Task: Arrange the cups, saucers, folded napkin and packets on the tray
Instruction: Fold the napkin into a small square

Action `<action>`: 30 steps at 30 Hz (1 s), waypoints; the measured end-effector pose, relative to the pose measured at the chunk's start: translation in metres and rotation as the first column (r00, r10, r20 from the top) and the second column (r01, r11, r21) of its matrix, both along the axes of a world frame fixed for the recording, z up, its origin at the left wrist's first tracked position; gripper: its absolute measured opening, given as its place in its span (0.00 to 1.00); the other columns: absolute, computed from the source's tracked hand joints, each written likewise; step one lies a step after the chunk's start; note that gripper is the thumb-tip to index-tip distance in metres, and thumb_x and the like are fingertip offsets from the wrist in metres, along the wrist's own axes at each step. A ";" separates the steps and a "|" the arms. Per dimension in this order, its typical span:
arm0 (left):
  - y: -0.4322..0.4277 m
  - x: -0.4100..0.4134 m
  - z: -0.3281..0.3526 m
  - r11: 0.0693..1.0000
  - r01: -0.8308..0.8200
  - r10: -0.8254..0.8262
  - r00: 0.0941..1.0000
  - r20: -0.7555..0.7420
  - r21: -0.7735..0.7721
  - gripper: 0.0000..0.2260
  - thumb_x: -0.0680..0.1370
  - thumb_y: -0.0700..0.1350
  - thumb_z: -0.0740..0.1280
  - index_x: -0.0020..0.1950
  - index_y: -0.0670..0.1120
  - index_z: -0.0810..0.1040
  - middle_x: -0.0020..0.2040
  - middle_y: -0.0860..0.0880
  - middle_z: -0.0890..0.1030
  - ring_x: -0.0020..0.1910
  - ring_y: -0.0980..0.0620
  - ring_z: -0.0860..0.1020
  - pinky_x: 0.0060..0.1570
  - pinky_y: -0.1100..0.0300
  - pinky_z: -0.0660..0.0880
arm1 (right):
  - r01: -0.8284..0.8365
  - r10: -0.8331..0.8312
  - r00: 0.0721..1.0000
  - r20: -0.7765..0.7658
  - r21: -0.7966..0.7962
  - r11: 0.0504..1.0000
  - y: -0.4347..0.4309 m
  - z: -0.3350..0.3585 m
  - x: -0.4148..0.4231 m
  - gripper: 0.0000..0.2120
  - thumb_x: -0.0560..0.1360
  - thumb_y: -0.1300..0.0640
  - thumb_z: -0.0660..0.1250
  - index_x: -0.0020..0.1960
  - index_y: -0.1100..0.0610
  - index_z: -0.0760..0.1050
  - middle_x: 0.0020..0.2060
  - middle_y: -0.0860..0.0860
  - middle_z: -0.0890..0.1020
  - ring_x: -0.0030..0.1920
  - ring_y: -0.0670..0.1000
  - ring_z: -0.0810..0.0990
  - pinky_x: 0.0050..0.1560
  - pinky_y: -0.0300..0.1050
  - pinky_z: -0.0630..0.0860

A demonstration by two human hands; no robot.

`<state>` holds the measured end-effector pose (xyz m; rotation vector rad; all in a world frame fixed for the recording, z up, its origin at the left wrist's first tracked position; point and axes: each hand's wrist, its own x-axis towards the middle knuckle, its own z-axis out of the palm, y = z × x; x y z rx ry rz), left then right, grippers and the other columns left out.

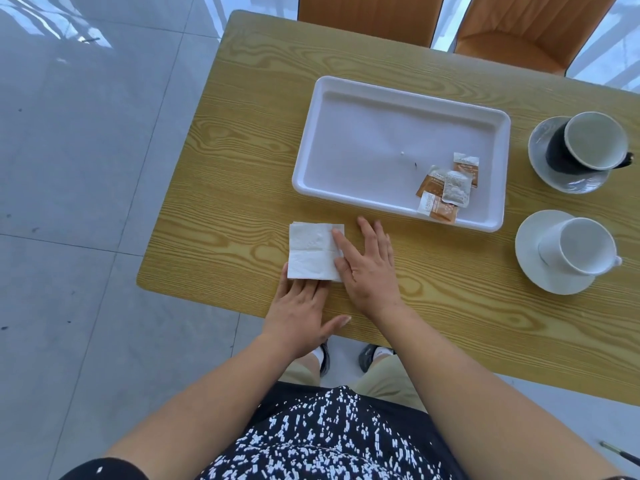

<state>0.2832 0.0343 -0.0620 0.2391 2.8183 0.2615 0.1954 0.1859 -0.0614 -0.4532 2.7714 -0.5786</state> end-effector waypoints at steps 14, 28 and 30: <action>-0.053 0.017 0.007 0.999 -0.017 0.017 1.000 0.003 -0.034 0.40 0.78 0.70 0.47 0.81 0.43 0.52 0.82 0.45 0.51 0.81 0.47 0.47 0.77 0.44 0.45 | -0.027 0.038 0.998 -0.060 0.174 0.984 -0.001 -0.012 0.006 0.31 0.81 0.39 0.50 0.81 0.45 0.46 0.81 0.52 0.47 0.81 0.58 0.41 0.79 0.56 0.41; -0.066 -0.043 0.022 0.979 0.039 0.000 0.981 -0.193 0.200 0.25 0.82 0.51 0.55 0.78 0.44 0.62 0.80 0.46 0.60 0.79 0.46 0.59 0.74 0.40 0.60 | -0.108 0.117 0.993 -0.021 0.248 0.963 0.000 -0.007 0.005 0.32 0.79 0.32 0.40 0.80 0.40 0.40 0.81 0.57 0.44 0.80 0.61 0.38 0.79 0.60 0.41; -0.053 -0.058 0.016 0.988 0.080 -0.060 0.987 -0.147 0.132 0.27 0.82 0.53 0.54 0.80 0.45 0.58 0.81 0.48 0.56 0.80 0.47 0.55 0.75 0.38 0.57 | -0.112 0.124 0.992 -0.034 0.247 0.962 -0.001 -0.007 0.005 0.32 0.79 0.33 0.40 0.81 0.42 0.44 0.81 0.58 0.47 0.80 0.63 0.41 0.78 0.61 0.43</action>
